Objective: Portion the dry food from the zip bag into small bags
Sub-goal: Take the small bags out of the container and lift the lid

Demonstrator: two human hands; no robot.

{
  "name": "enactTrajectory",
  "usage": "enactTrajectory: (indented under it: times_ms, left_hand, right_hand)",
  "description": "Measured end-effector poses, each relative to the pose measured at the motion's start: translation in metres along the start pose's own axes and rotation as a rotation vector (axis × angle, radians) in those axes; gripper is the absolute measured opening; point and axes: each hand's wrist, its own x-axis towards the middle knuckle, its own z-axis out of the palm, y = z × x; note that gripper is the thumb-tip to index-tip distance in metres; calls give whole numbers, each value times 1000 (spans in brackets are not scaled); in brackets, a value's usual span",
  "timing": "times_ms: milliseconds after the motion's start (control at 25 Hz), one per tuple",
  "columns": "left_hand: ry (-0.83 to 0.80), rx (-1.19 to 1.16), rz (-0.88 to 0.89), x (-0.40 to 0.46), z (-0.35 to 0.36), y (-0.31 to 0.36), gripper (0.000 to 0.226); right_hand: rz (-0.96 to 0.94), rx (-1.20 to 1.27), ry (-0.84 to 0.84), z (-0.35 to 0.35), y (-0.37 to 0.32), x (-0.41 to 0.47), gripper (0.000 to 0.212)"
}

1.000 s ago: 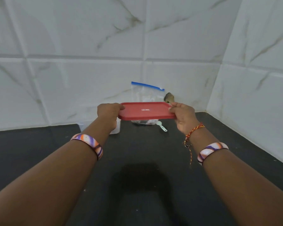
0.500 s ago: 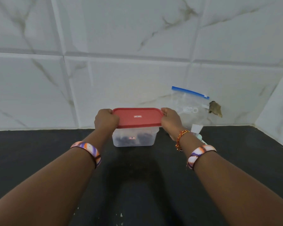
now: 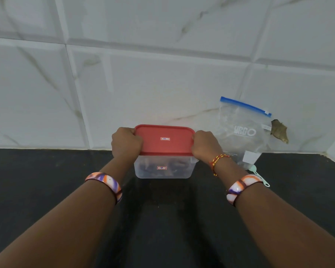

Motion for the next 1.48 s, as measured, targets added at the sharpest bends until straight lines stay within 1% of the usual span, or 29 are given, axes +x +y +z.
enactTrajectory:
  times_ms: [120, 160, 240, 320, 360, 400, 440, 520, 560, 600, 680, 760, 800, 880, 960, 1000, 1080, 1160, 1240, 1360, 1440, 1480]
  left_hand:
    - [18, 24, 22, 1, 0, -3, 27]
    - [19, 19, 24, 4, 0, -4, 24]
    - [4, 42, 26, 10, 2, -3, 15]
    - [-58, 141, 15, 15, 2, 3, 10]
    - [-96, 176, -2, 19, 2, 6, 10]
    - [-141, 176, -40, 24, 3, 7, 17]
    - [-190, 139, -94, 32, 5, 7, 29]
    - [-302, 4, -208, 46, 10, 0, 52]
    - [-329, -69, -252, 50, 13, -4, 57]
    - [-320, -146, -286, 53, 16, -9, 59]
    - [-261, -274, -318, 63, 22, -16, 54]
    - [-233, -295, -312, 66, 27, -22, 46]
    - [-225, -250, -294, 66, 28, -21, 43]
    - [-191, -150, -255, 64, 28, -18, 46]
    - [-221, -109, -245, 60, 22, -12, 56]
    - [-259, -133, -262, 57, 16, -8, 63]
    - [-323, -183, -315, 46, 5, 0, 79]
    - [-330, -143, -327, 32, -2, 0, 84]
    - [-324, -149, -367, 11, -3, -8, 77]
    - [-278, -308, -403, -7, 2, -22, 57]
    - [-243, -427, -434, -12, 4, -26, 53]
    - [-211, -461, -442, -13, 6, -27, 52]
  right_hand:
    - [-110, -215, -64, 4, -1, -1, 25]
    - [-124, -247, -72, 8, -1, 0, 27]
    - [-130, -254, -89, 10, -1, 2, 26]
    - [-103, -166, -82, 5, 3, 10, 21]
    - [-49, -62, -46, 2, 7, 19, 20]
    - [51, 88, -11, 1, 11, 28, 20]
    - [161, 265, 16, 1, 12, 36, 22]
    - [360, 609, -22, 8, 9, 47, 34]
    - [425, 754, -55, 14, 7, 52, 41]
    - [471, 871, -74, 18, 6, 54, 44]
    - [532, 1085, -126, 21, 7, 60, 40]
    - [569, 1254, -189, 26, 13, 65, 36]
    - [564, 1278, -191, 28, 16, 67, 33]
    - [544, 1205, -123, 33, 18, 71, 34]
    - [494, 995, -69, 30, 14, 69, 39]
    - [483, 897, -57, 25, 13, 65, 43]
    - [458, 799, -84, 16, 12, 52, 51]
    - [446, 760, -139, 12, 12, 30, 54]
    - [454, 838, -177, 15, 13, 3, 49]
    - [521, 1163, -179, 17, 18, -20, 34]
    - [581, 1372, -182, 17, 22, -22, 22]
    - [606, 1434, -178, 18, 24, -21, 17]
